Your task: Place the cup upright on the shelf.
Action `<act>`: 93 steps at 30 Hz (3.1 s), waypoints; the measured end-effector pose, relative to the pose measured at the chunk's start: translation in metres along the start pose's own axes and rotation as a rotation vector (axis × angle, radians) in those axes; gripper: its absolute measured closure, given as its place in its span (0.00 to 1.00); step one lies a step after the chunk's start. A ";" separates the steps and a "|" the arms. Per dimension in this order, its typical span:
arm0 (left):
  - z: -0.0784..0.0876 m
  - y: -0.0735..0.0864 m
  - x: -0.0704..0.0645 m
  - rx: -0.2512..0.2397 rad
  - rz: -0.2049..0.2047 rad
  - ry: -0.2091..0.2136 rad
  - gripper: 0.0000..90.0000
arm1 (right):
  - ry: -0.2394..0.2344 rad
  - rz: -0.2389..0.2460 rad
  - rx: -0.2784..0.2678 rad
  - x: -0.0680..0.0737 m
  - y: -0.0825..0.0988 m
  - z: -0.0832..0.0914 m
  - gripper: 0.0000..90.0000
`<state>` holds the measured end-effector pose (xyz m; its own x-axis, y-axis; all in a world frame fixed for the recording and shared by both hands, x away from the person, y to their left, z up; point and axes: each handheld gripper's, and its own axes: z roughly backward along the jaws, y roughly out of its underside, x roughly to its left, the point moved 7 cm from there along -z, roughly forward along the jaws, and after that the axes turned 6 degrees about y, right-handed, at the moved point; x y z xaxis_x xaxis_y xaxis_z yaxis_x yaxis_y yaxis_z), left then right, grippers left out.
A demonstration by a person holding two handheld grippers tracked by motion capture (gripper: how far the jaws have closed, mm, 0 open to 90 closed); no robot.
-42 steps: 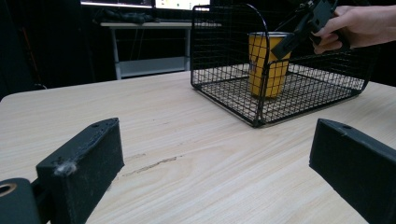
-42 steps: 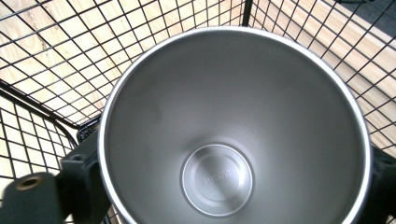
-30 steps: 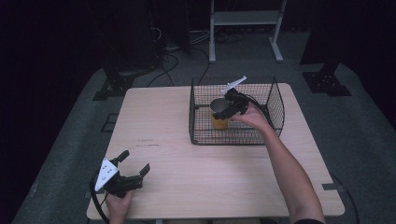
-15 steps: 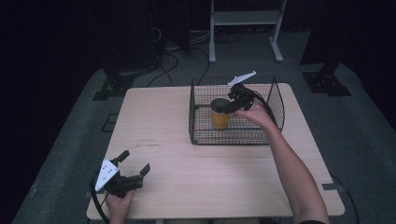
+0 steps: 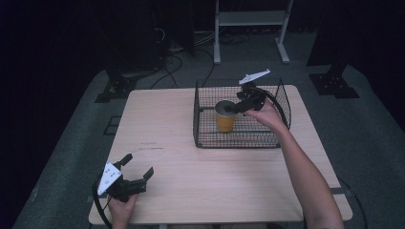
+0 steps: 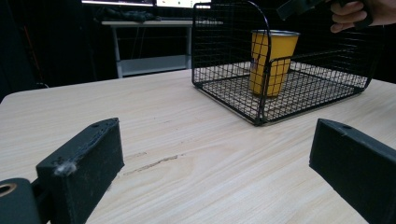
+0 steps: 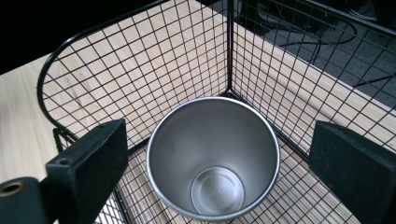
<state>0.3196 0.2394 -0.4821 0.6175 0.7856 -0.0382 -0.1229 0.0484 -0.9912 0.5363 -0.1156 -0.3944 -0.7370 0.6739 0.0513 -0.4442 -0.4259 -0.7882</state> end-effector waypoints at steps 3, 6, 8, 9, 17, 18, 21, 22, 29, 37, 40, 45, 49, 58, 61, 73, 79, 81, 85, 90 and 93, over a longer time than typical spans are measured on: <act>0.000 0.000 0.000 -0.003 0.001 0.002 0.02 | 0.001 -0.005 0.013 0.001 0.002 0.004 0.05; 0.000 0.000 0.000 -0.001 -0.001 0.004 0.02 | 0.000 -0.009 0.008 0.003 0.002 0.010 0.06; 0.000 0.000 -0.001 -0.001 -0.002 0.004 0.02 | -0.002 -0.007 -0.005 0.004 0.002 0.014 0.06; 0.000 0.000 -0.001 -0.001 -0.001 0.004 0.02 | -0.001 -0.006 -0.003 0.004 0.003 0.015 0.06; 0.000 0.000 -0.001 0.000 -0.002 0.001 0.02 | 0.007 -0.016 0.008 0.003 0.011 0.025 0.07; 0.000 0.000 -0.001 0.000 -0.002 0.000 0.02 | 0.006 -0.018 0.008 0.003 0.012 0.027 0.07; 0.000 0.000 -0.001 0.001 -0.002 0.000 0.02 | 0.003 -0.026 0.001 0.003 0.014 0.032 0.07; 0.000 0.000 -0.001 0.001 -0.002 0.000 0.02 | 0.003 -0.026 0.001 0.003 0.014 0.032 0.07; 0.000 0.000 -0.001 0.002 -0.004 0.000 0.02 | 0.005 -0.027 -0.010 0.006 0.023 0.045 0.07; 0.000 0.000 -0.001 0.004 -0.004 -0.003 0.02 | 0.003 -0.038 -0.017 0.006 0.029 0.054 0.07; 0.000 0.000 -0.001 0.005 -0.007 -0.002 0.02 | 0.005 -0.038 -0.014 0.007 0.033 0.057 0.07; 0.000 0.000 -0.001 0.007 -0.009 -0.002 0.02 | 0.007 -0.040 -0.002 0.007 0.038 0.061 0.07; -0.001 0.000 -0.001 0.008 -0.010 -0.002 0.02 | 0.005 -0.042 -0.013 0.010 0.044 0.066 0.07; -0.001 0.000 -0.001 0.008 -0.012 -0.004 0.02 | -0.007 -0.043 -0.016 0.013 0.055 0.075 0.08; -0.001 0.000 -0.001 0.008 -0.012 -0.003 0.02 | -0.012 -0.047 -0.015 0.014 0.060 0.078 0.08; -0.001 0.000 -0.002 0.009 -0.014 -0.005 0.02 | -0.017 -0.045 -0.016 0.018 0.072 0.089 0.08; -0.001 0.000 -0.002 0.010 -0.014 -0.005 0.02 | -0.023 -0.047 -0.020 0.022 0.080 0.091 0.08; -0.001 0.000 -0.002 0.010 -0.014 -0.005 0.02 | -0.026 -0.051 -0.020 0.023 0.083 0.092 0.08; -0.001 0.000 -0.002 0.010 -0.015 -0.006 0.02 | -0.033 -0.049 -0.026 0.026 0.089 0.096 0.08; -0.001 0.000 -0.002 0.011 -0.015 -0.006 0.02 | -0.036 -0.053 -0.029 0.028 0.093 0.099 0.08; -0.001 0.000 -0.002 0.011 -0.016 -0.006 0.02 | -0.040 -0.055 -0.035 0.030 0.096 0.101 0.08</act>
<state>0.3194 0.2373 -0.4826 0.6147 0.7884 -0.0219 -0.1215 0.0672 -0.9903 0.4200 -0.1975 -0.4064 -0.7321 0.6706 0.1192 -0.4670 -0.3668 -0.8046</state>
